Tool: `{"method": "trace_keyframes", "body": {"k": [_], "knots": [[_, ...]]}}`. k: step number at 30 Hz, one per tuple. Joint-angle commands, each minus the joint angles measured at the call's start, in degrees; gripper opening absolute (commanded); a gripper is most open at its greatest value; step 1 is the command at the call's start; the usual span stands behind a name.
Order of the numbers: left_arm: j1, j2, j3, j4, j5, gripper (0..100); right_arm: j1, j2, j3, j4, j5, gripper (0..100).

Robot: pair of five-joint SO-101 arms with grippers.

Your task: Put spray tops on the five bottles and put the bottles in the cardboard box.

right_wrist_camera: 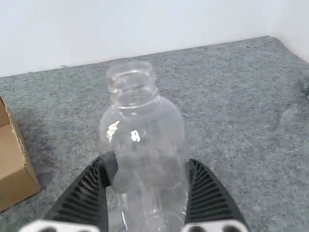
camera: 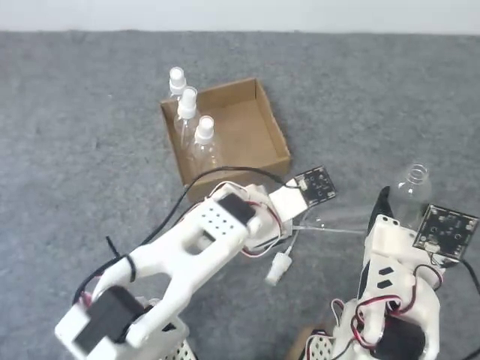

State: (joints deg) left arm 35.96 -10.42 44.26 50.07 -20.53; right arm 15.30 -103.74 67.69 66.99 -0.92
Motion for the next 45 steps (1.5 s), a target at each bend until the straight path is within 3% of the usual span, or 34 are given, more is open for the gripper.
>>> {"method": "trace_keyframes", "body": {"k": [1,10,21,32,37,45], "knots": [[0.3,4.1,-6.4,-1.6,-0.6,18,0.8,0.1,-0.5,-1.3,-0.4,0.6],[0.3,14.3,-12.4,-1.2,-0.5,17,0.8,0.1,-0.5,-1.3,-0.3,0.6],[4.1,15.8,-13.9,4.2,-0.6,17,0.8,0.1,-0.4,-1.3,-0.1,0.6],[4.3,15.9,-13.8,5.4,-0.3,6,0.7,0.1,0.7,-2.2,-0.1,0.6],[6.1,15.0,-14.3,9.7,-0.1,1,0.7,0.1,0.7,-2.2,-0.1,0.6],[5.8,15.0,-18.5,20.0,4.0,1,0.8,0.1,0.7,-2.1,-0.1,0.6]]}}
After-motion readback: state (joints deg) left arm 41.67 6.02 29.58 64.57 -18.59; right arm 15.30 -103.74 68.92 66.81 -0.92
